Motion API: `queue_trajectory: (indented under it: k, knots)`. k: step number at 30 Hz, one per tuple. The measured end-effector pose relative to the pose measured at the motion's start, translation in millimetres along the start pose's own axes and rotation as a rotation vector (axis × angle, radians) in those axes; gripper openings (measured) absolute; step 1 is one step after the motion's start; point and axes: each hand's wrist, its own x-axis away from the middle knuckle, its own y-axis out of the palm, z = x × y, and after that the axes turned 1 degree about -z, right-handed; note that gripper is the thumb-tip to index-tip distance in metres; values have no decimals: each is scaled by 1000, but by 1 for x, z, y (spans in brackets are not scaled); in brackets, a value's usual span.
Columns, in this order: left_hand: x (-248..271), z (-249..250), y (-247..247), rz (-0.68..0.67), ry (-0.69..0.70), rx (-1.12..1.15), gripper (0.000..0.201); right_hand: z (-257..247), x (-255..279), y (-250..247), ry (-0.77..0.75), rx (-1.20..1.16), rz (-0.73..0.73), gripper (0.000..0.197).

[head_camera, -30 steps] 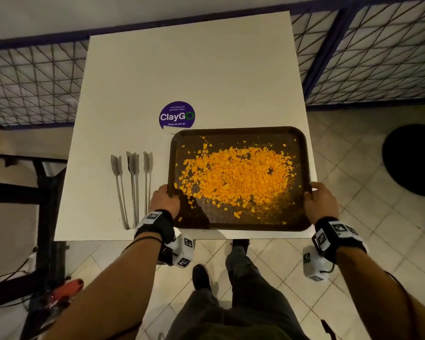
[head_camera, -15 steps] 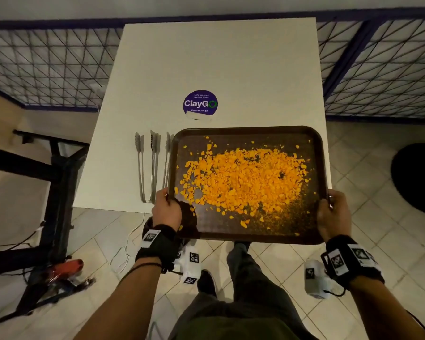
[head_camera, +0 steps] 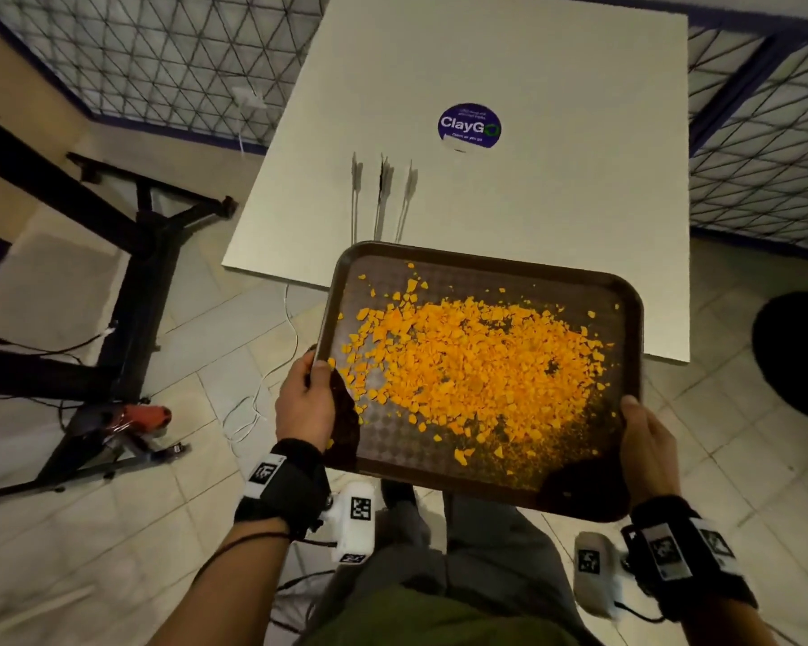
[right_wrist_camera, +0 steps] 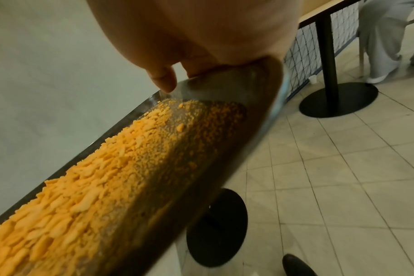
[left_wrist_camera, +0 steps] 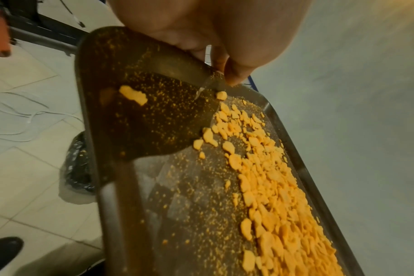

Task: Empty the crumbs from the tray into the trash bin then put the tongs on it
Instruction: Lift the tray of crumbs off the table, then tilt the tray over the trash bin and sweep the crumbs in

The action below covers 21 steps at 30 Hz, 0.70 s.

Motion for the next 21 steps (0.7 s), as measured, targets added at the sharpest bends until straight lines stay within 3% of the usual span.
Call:
queue_trajectory:
  k: [10,21]
  knots:
    - [41,-100,-50,63,-153,-50,27,57,65,22,129,107,-43,39]
    - [61,-126,-63,100,-219,-107,26,77,75,38,211,111,-90,62]
